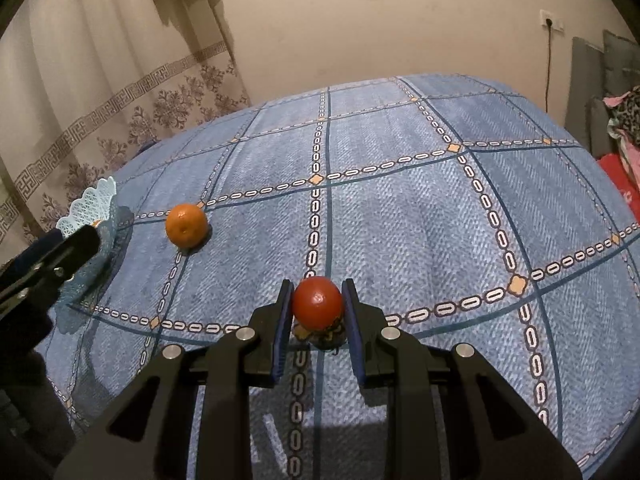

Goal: Organize fruits
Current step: 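Grasp the last orange with the left gripper while the right gripper holds the red tomato, then carry the orange over the basket with the left gripper while the right gripper holds the tomato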

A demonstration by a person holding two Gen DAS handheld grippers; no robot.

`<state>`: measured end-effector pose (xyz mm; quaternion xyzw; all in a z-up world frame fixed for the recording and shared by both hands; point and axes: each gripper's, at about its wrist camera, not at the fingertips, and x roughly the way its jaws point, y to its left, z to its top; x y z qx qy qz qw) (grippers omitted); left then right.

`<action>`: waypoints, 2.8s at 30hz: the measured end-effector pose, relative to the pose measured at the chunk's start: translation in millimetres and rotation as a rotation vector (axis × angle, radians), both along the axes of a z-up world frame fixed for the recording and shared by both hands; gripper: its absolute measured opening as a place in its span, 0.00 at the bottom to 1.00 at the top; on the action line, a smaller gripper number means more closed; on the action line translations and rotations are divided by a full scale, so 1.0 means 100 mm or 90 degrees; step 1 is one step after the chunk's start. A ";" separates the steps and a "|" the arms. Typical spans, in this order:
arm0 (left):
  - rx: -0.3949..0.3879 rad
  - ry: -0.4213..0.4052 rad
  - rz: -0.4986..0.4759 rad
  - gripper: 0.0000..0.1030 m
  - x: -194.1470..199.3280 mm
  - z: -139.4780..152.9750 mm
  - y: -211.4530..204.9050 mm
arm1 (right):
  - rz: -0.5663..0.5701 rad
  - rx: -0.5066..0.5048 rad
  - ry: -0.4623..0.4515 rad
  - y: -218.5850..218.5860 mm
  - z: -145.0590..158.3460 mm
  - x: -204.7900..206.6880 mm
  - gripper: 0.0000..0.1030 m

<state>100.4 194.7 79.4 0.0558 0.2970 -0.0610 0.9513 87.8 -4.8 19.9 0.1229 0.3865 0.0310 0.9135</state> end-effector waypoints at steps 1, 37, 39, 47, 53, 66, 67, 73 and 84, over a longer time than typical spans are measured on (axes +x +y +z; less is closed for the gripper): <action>-0.002 0.009 -0.007 0.86 0.04 -0.02 -0.03 | -0.001 0.002 0.002 -0.01 -0.01 0.00 0.24; -0.072 0.169 -0.041 0.38 0.94 -0.59 -0.28 | 0.001 0.009 0.010 0.03 -0.08 0.05 0.24; -0.075 0.168 -0.041 0.38 0.93 -0.58 -0.28 | 0.002 0.008 0.009 0.03 -0.08 0.06 0.24; -0.066 0.158 -0.048 0.38 0.79 -0.56 -0.30 | 0.002 0.008 0.009 0.03 -0.08 0.06 0.24; -0.073 0.143 -0.053 0.38 0.60 -0.45 -0.27 | 0.001 0.008 0.006 0.03 -0.08 0.05 0.24; -0.084 0.116 -0.028 0.38 0.21 -0.28 -0.05 | 0.006 0.012 -0.010 0.04 -0.04 0.00 0.24; -0.083 0.111 -0.025 0.38 0.18 -0.27 -0.03 | 0.006 0.012 -0.010 0.04 -0.03 0.00 0.24; -0.083 0.084 -0.015 0.38 0.03 -0.15 0.11 | 0.006 0.011 -0.011 0.04 -0.03 0.00 0.24; -0.094 0.046 0.026 0.38 -0.11 0.02 0.47 | -0.001 0.006 -0.009 0.04 -0.04 0.01 0.24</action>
